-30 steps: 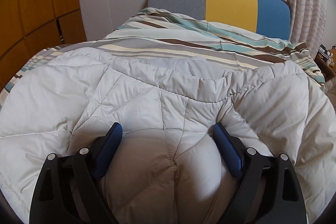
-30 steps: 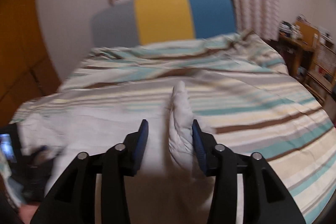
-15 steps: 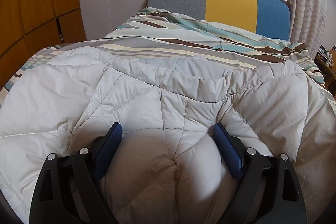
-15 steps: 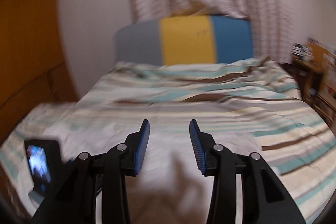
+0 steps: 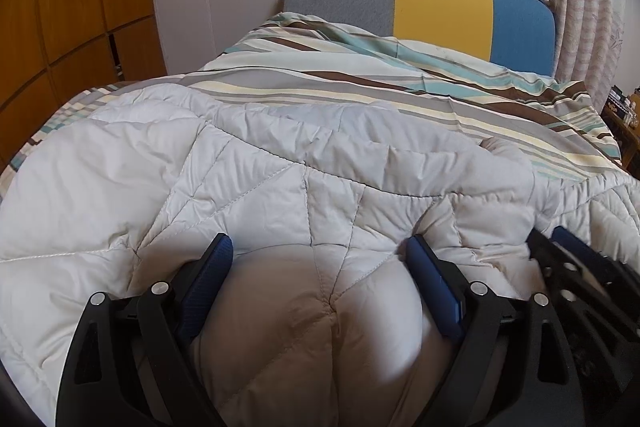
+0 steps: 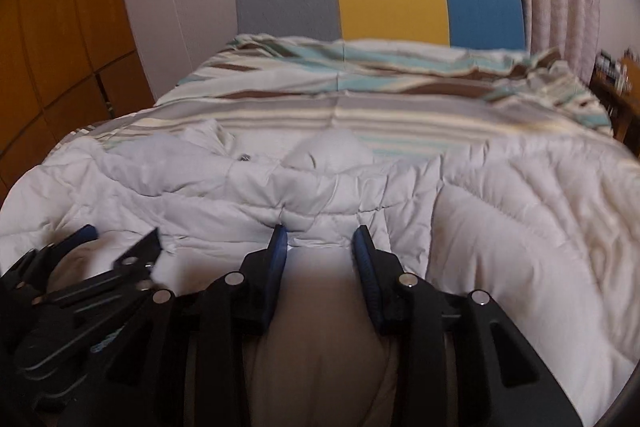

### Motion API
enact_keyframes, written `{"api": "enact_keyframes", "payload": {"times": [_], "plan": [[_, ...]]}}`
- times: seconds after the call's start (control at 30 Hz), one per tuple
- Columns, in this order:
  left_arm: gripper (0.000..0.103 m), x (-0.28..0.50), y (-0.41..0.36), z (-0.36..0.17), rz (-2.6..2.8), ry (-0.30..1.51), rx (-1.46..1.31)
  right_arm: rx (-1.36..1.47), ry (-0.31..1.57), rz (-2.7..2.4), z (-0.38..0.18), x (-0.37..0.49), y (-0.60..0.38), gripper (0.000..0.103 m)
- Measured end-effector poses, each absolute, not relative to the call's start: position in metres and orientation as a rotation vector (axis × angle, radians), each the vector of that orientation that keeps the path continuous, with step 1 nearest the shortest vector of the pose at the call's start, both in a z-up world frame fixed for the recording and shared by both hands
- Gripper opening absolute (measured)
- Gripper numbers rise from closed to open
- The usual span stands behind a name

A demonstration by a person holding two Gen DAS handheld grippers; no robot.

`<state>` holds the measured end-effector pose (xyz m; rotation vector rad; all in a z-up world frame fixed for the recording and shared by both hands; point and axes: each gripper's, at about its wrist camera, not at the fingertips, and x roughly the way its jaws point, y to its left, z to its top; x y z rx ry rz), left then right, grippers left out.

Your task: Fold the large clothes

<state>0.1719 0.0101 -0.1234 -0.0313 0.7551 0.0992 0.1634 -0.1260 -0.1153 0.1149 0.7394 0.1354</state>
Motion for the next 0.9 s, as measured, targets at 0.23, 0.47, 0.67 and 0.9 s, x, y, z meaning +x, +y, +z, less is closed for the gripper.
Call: {"api": "enact_keyframes", "payload": {"times": [0.23,0.47,0.67,0.9], "plan": [[0.088,0.175,0.009,-0.116,0.112,0.808,-0.013,0.133,0.787,0.170,-0.110,0.167,-0.132,0.036],[0.093,0.173,0.030,-0.078,0.047,0.852,-0.071,0.191,0.670,0.199,-0.057,0.131,-0.187,0.042],[0.095,0.193,0.050,-0.092,0.149,0.859,0.040,0.187,0.719,0.040,-0.078,0.138,-0.244,0.041],[0.100,0.200,0.052,-0.119,0.116,0.825,0.036,0.264,0.747,0.021,-0.117,0.150,-0.257,0.041]]}}
